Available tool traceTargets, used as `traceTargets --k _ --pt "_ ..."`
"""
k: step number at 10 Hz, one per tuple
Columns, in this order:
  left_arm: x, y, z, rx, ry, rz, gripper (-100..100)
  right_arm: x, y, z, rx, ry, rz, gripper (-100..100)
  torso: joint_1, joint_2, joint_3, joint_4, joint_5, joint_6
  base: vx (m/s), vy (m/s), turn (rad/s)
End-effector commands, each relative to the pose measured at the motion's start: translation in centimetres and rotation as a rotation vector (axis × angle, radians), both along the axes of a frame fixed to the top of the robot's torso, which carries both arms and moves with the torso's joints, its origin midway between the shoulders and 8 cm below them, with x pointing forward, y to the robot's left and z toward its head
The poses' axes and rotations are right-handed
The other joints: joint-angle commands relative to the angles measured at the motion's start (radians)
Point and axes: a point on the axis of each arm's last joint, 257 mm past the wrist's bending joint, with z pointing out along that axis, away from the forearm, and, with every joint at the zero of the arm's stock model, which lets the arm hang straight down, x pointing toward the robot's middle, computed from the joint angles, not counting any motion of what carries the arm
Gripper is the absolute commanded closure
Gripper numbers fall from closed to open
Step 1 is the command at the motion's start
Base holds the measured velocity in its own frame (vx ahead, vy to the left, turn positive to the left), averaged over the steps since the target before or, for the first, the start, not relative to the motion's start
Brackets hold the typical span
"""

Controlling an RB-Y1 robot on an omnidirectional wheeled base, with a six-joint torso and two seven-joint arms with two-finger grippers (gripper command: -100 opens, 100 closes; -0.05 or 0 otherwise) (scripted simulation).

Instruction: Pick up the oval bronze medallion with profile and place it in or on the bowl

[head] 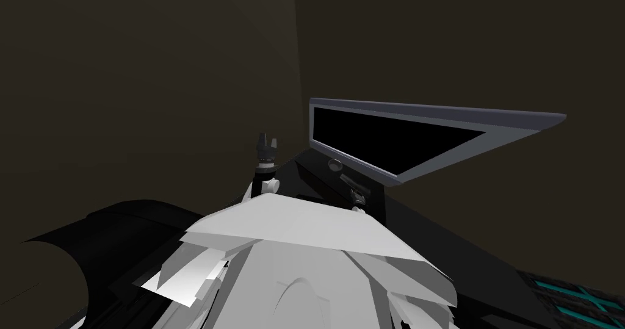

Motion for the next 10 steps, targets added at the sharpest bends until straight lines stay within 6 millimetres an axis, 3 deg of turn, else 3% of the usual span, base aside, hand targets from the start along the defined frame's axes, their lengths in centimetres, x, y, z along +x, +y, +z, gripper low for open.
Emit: traceTargets --k 1,2,3,4,10 --pt "0.0 0.0 0.0 0.000 0.000 0.000 0 -1.1 -1.0 -0.7 0.031 0.016 -0.046 -100 0.000 0.000 0.000 0.000 0.000 0.000 -0.011 0.000 0.123" --pt "0.0 0.0 0.0 0.000 0.000 0.000 0 -0.6 -0.8 -0.4 0.017 0.008 -0.027 -100 0.000 0.000 0.000 0.000 0.000 0.000 -0.005 -0.003 0.023" --pt "0.0 0.0 0.0 0.000 0.000 0.000 0 -0.6 -0.8 -0.5 0.021 0.009 -0.032 0 0.000 0.000 0.000 0.000 0.000 0.000 0.000 0.000 0.000" --pt "0.0 0.0 0.0 0.000 0.000 0.000 0 -1.2 0.3 -1.0 0.021 0.008 -0.033 -100 0.000 0.000 0.000 0.000 0.000 0.000 -0.002 -0.006 0.013" --pt "0.0 0.0 0.0 0.000 0.000 0.000 0 -1.5 0.7 -1.3 0.021 0.008 -0.033 -100 0.000 0.000 0.000 0.000 0.000 0.000 -0.001 -0.001 0.002"
